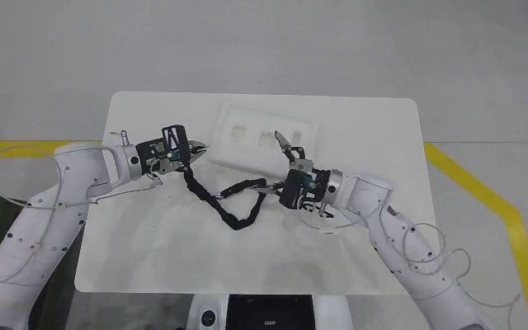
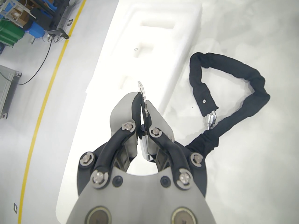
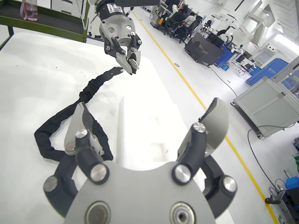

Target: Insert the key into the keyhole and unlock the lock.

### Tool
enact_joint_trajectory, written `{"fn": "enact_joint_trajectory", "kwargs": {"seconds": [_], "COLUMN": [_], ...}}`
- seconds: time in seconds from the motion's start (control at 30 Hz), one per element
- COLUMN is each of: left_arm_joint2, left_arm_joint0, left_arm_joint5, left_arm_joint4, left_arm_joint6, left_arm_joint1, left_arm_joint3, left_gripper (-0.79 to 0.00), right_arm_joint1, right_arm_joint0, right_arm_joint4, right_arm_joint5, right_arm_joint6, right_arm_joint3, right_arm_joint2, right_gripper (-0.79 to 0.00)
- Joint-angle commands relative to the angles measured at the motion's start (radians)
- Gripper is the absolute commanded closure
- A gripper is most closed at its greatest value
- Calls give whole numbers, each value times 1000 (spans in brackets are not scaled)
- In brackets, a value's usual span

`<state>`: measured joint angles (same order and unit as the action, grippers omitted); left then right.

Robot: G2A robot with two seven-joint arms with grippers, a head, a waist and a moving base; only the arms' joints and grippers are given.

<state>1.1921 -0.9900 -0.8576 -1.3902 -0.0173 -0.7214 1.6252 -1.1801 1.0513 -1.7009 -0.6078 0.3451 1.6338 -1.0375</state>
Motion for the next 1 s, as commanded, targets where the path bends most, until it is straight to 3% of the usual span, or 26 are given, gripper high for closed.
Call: {"fn": "enact_joint_trajectory", "kwargs": {"seconds": [0.0,0.2,0.6,0.97], "left_arm_joint2": [17,63,113,35], "left_arm_joint0": [-14,-60,-118,-77], "left_arm_joint5": [22,110,167,173], "left_arm_joint4": [12,42,50,3], "left_arm_joint6": [-7,-27,-5,60], "left_arm_joint1": [1,1,-1,-25], "left_arm_joint3": [-7,-29,-46,-96], "left_gripper": [0,0,0,0], "right_arm_joint1": [6,22,50,52], "right_arm_joint0": [22,97,212,222], "right_arm_joint4": [19,53,56,62], "right_arm_joint5": [-5,8,42,46], "right_arm_joint6": [26,92,151,153], "right_arm_joint3": [2,11,64,71], "right_arm_joint2": [-26,-102,-229,-238], "right_gripper": [-785,-785,-785,-785]}}
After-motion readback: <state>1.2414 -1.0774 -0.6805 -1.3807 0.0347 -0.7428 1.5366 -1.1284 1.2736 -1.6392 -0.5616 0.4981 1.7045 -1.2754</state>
